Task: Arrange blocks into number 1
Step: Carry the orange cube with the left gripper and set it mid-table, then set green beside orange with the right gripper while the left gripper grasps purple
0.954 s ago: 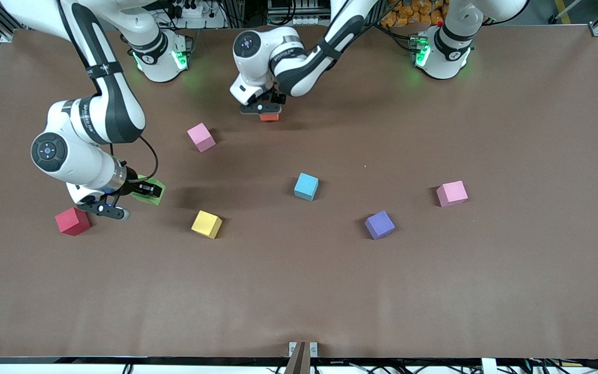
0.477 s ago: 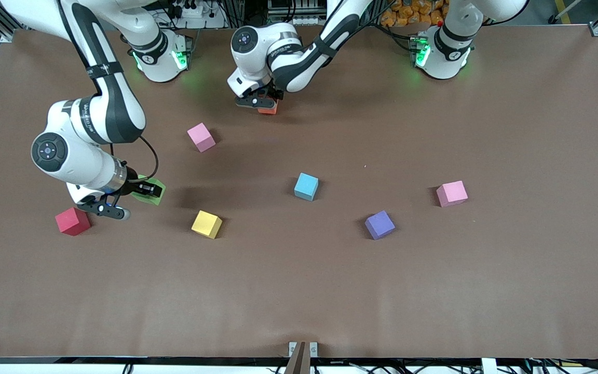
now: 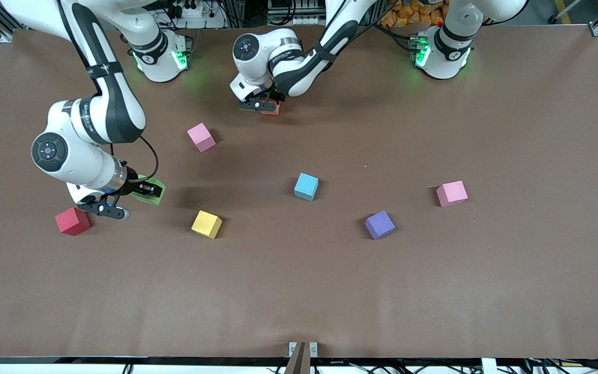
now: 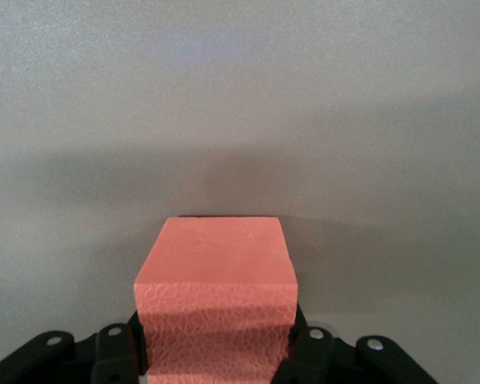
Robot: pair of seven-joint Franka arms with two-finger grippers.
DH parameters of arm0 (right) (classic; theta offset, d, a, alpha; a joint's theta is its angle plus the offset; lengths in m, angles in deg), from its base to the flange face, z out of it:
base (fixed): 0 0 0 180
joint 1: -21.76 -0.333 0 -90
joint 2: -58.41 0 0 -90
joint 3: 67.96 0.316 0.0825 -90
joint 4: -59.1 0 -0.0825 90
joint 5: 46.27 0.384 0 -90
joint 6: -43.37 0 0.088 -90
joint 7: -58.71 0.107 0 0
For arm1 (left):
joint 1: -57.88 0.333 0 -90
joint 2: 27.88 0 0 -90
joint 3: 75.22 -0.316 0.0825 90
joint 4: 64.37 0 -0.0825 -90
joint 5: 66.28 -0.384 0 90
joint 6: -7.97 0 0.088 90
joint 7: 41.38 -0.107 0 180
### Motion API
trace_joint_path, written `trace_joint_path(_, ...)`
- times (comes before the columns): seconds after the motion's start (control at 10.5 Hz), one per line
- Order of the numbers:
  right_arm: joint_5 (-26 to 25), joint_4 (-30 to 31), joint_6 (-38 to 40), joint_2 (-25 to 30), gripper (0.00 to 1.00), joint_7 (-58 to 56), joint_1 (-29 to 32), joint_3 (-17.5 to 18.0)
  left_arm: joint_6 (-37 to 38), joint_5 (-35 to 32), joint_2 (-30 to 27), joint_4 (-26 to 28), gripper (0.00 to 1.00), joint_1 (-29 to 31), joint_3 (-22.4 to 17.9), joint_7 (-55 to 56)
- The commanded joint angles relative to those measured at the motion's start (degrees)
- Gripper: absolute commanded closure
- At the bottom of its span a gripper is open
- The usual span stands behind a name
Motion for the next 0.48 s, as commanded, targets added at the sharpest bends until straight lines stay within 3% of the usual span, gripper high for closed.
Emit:
trace_joint_path(0.0,-0.5,1.4,-0.3,1.6,0.39,1.0,-0.6,-0.2,-0.1,2.0,0.2,-0.5,1.0,0.3,-0.2,-1.1)
trace_joint_path(0.1,-0.5,1.4,-0.3,1.6,0.39,1.0,-0.6,-0.2,-0.1,1.8,0.4,-0.5,1.0,0.2,-0.2,-1.1)
trace_joint_path(0.19,-0.5,1.4,0.0,1.7,0.39,1.0,-0.8,-0.2,-0.1,1.5,0.4,-0.5,0.86,0.1,-0.2,-1.2)
trace_joint_path(0.29,-0.5,1.4,0.1,1.8,0.39,1.0,-1.1,-0.2,-0.1,1.4,0.7,-0.5,0.2,0.0,-0.3,-0.8)
trace_joint_path(0.38,-0.5,1.4,0.2,1.8,0.39,1.1,-1.4,-0.2,-0.1,1.3,0.9,-0.5,0.0,-0.1,-0.3,-0.7)
